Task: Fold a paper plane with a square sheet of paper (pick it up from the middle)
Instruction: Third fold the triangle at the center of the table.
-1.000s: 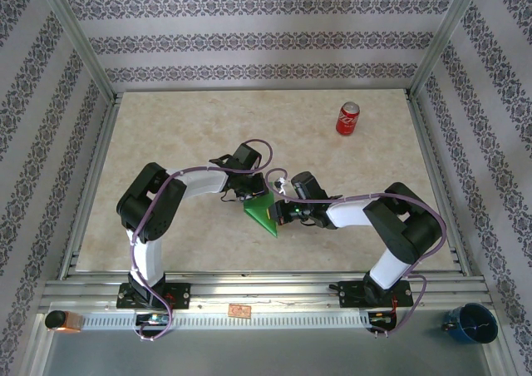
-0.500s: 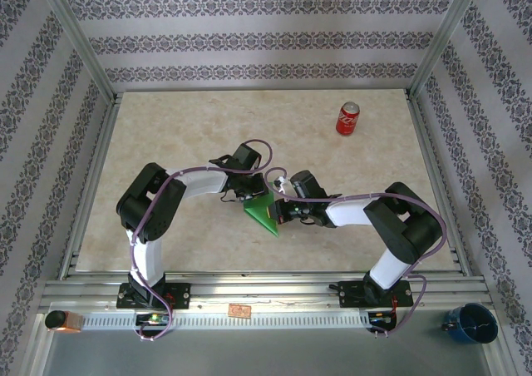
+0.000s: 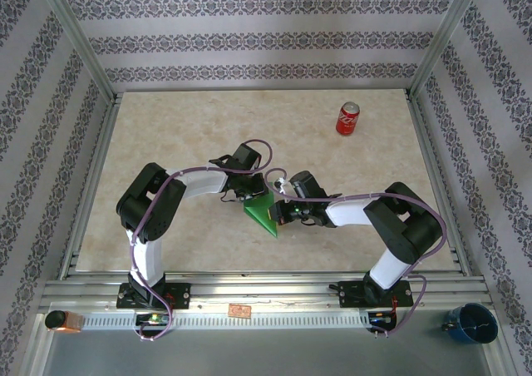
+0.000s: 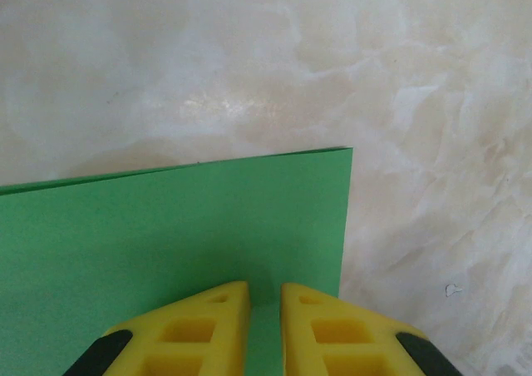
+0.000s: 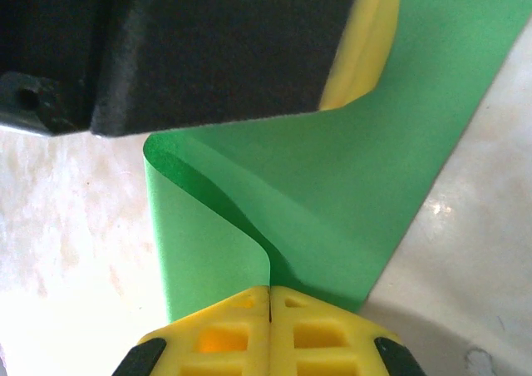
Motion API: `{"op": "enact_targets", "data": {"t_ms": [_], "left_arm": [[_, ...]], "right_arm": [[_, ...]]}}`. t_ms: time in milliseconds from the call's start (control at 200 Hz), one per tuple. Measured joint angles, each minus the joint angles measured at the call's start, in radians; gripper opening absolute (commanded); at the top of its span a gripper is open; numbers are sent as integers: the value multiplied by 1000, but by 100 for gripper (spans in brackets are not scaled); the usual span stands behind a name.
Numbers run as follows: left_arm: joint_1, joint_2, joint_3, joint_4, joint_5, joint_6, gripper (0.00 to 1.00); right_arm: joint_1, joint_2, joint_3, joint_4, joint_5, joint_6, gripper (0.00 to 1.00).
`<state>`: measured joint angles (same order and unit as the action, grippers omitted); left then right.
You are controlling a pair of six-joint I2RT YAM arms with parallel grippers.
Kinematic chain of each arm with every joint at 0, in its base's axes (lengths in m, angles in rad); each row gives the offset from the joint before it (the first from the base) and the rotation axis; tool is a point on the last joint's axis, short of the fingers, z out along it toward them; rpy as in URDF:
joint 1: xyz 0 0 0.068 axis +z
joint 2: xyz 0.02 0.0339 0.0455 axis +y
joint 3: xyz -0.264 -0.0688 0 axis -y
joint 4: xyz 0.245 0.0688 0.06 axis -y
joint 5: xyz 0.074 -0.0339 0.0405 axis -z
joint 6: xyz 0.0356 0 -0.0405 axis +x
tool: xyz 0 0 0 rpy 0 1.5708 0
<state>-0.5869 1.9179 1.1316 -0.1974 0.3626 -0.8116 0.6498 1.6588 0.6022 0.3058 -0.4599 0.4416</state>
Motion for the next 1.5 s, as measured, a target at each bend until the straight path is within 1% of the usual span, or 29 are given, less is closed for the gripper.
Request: {"op": "enact_targets", "data": {"t_ms": [1499], "left_arm": [[0,-6,-9,4,0,-7,18]], "right_arm": [[0,26,11,-3,0,-3,0]]}}
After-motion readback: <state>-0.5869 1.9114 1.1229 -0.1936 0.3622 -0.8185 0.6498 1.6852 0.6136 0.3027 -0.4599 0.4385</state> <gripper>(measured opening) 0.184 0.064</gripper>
